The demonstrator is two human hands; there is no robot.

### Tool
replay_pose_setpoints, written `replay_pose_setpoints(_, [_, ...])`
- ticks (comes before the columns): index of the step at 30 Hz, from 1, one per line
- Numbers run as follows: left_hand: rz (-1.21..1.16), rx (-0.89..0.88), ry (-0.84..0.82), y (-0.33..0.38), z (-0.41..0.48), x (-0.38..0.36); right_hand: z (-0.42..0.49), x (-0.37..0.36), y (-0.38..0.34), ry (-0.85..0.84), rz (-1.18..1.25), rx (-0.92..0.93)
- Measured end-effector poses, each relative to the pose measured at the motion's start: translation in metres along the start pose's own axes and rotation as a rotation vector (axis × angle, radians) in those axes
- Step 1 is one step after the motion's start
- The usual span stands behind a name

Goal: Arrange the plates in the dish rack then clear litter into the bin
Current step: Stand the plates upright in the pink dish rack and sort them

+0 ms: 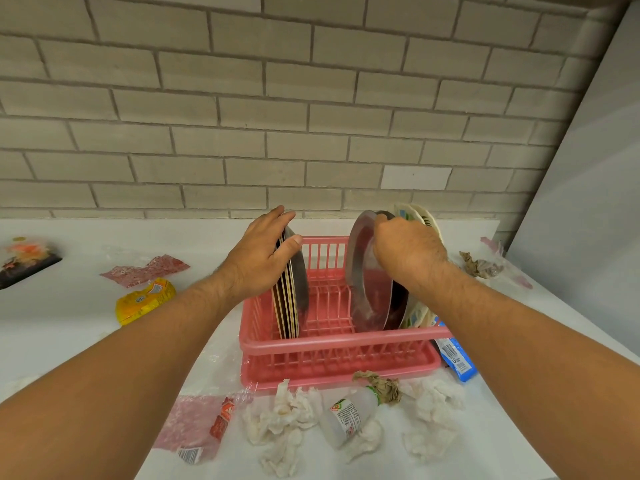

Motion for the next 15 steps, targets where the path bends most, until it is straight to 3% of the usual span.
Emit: replay_pose_setpoints(15, [-0.099,0.052,0.032,-0.002,-0.002,0.002,-0.002,-0.012,0.002,0.037,0.060,-0.033])
Point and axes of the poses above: each hand's wrist, its own z-axis towards the middle knuckle, its own x-axis out of the back of the hand, y = z × x, the point moved 7 cm from there along z, towards the middle knuckle, and after that the axes turned 1 degree about x, right-handed, at the moved point
